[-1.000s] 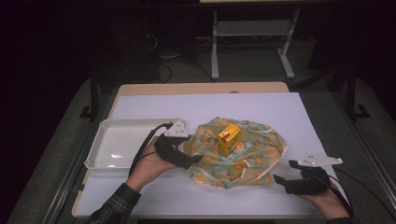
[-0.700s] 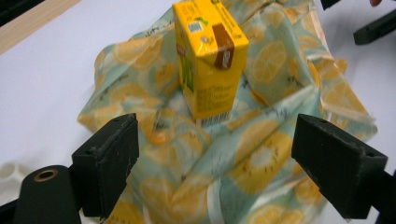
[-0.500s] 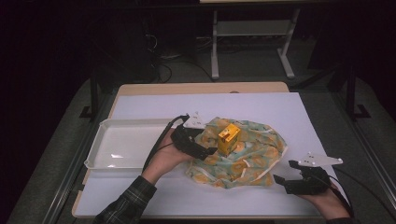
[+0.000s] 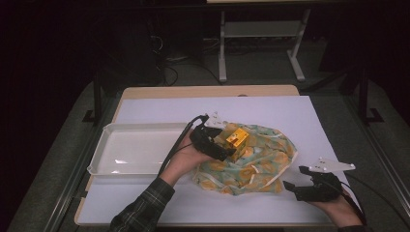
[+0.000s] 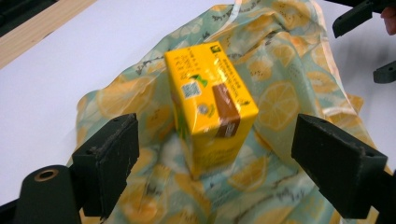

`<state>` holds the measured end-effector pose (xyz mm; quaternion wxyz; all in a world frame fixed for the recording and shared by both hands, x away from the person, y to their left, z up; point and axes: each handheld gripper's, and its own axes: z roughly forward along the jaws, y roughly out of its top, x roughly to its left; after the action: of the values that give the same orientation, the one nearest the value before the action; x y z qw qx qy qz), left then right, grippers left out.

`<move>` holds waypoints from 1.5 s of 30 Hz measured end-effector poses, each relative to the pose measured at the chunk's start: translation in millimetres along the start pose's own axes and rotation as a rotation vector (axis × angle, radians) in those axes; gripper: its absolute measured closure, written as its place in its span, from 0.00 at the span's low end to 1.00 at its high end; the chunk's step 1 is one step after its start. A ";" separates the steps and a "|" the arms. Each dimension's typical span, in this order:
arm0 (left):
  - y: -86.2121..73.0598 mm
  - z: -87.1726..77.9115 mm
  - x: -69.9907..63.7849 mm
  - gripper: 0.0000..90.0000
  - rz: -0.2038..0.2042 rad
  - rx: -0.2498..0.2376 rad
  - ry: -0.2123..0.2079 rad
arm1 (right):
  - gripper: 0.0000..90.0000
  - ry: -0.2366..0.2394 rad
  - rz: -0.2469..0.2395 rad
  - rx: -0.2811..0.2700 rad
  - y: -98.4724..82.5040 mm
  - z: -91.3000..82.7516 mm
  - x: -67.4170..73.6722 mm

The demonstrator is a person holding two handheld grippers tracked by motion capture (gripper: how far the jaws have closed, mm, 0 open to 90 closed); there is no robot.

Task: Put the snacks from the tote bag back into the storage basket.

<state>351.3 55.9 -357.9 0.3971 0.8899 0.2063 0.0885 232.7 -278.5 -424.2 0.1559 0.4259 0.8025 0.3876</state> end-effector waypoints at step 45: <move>16.1 56.9 1.5 0.45 -0.042 0.102 0.041 | 0.19 0.005 0.003 -0.004 0.9 -1.0 -0.3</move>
<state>375.7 8.7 -384.0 0.3487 0.9025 0.2371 0.0876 232.8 -278.9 -422.9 0.1541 0.4261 0.8014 0.3905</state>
